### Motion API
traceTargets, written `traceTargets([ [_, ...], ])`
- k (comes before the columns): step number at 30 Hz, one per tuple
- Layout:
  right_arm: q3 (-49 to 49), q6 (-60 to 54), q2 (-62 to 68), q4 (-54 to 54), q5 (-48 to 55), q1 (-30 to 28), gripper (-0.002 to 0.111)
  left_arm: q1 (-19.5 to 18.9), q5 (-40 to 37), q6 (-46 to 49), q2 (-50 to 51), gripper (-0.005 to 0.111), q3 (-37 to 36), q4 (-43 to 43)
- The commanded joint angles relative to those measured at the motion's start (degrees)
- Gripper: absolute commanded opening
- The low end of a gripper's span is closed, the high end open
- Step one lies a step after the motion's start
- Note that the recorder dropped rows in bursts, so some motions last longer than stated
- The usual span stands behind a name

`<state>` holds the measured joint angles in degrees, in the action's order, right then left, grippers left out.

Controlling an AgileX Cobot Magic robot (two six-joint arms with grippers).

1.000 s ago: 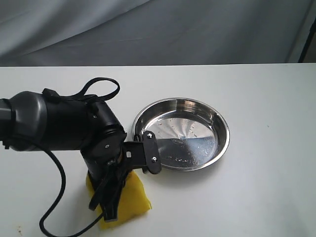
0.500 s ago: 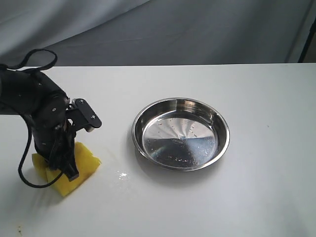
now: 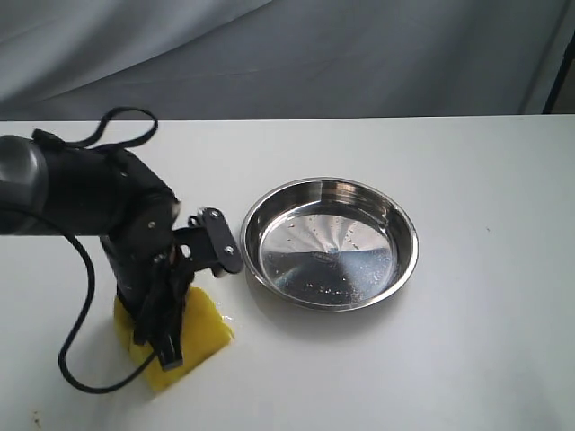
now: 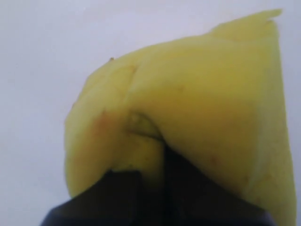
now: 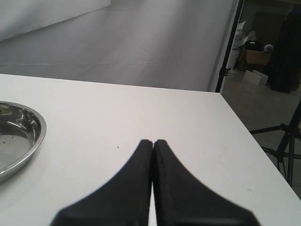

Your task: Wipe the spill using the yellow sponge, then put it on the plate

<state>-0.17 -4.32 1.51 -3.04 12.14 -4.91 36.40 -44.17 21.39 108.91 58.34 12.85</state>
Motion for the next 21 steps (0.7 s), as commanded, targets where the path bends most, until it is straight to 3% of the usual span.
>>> traceTargets([
  [1,0.2,0.1,-0.3,-0.4,-0.4,-0.2,0.000,9.1,0.3,1.6,1.2,0.000,-0.8,-7.0],
  [11,0.2,0.1,-0.3,-0.4,-0.4,-0.2,0.000,27.1,1.8,6.1,1.2,0.000,-0.7,-8.0],
  [13,0.2,0.1,-0.3,-0.4,-0.4,-0.2,0.000,28.2,4.0,5.3,1.2,0.000,-0.7,-8.0],
  [18,0.2,0.1,-0.3,-0.4,-0.4,-0.2,0.000,24.2,4.8,-3.3,1.2,0.000,-0.7,-3.0],
  [20,0.2,0.1,-0.3,-0.4,-0.4,-0.2,0.000,18.9,4.1,-3.8,1.2,0.000,-0.7,-2.7],
  [21,0.2,0.1,-0.3,-0.4,-0.4,-0.2,0.000,12.8,3.7,-3.7,1.2,0.000,-0.7,-2.7],
])
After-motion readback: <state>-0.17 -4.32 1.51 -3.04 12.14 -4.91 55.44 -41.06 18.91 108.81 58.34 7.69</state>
